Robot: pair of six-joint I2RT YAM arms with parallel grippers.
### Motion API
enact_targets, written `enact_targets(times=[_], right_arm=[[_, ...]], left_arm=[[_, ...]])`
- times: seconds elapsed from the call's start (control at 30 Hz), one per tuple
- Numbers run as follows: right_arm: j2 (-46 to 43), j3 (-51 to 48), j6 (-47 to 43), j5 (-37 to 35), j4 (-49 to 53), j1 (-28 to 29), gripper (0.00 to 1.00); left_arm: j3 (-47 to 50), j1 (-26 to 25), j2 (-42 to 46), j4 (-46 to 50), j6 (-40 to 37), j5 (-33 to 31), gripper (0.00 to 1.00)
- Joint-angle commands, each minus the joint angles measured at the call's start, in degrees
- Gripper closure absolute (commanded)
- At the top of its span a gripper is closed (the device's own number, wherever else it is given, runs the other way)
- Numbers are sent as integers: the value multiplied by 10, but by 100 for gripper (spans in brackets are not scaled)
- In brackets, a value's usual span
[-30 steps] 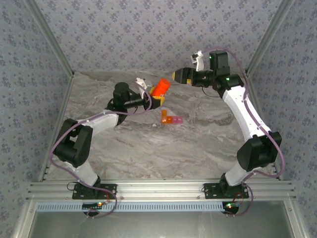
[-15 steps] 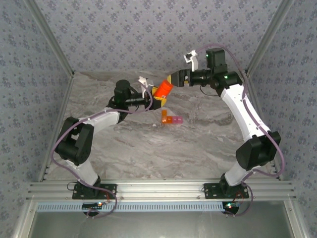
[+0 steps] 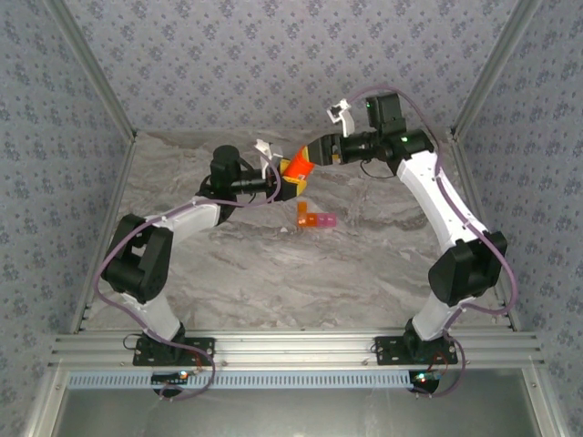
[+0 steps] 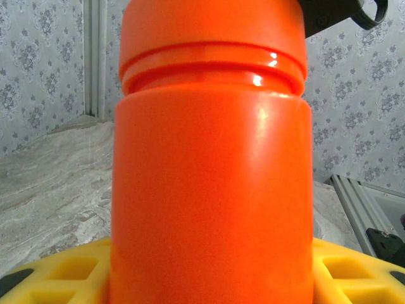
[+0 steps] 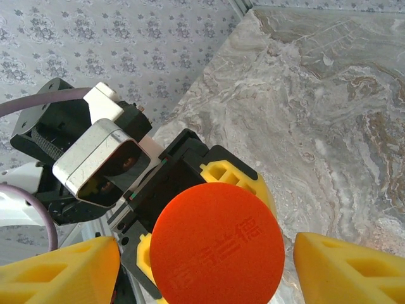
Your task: Sort the pills into containers
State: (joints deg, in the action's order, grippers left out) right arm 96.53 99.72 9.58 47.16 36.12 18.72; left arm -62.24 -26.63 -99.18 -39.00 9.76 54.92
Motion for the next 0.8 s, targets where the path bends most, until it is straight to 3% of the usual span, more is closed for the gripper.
enact_targets(times=[0.0, 0.1, 0.37, 0.47, 0.63, 0.77], right_arm=[[10, 18, -7, -4, 12, 5, 29], [13, 19, -7, -5, 12, 7, 31], [16, 17, -4, -7, 16, 11, 51], [14, 12, 9, -20, 13, 17, 53], [11, -6, 74, -79, 13, 40, 55], [12, -24, 179, -141, 7, 51, 53]], left_arm=[[-20, -2, -7, -15, 4, 19, 100], [-22, -2, -8, -16, 5, 19, 100], [-24, -4, -10, -17, 5, 19, 100], [-25, -4, -12, -17, 6, 19, 100], [-27, -5, -12, -16, 5, 16, 100], [-27, -5, -12, -14, 4, 15, 100]])
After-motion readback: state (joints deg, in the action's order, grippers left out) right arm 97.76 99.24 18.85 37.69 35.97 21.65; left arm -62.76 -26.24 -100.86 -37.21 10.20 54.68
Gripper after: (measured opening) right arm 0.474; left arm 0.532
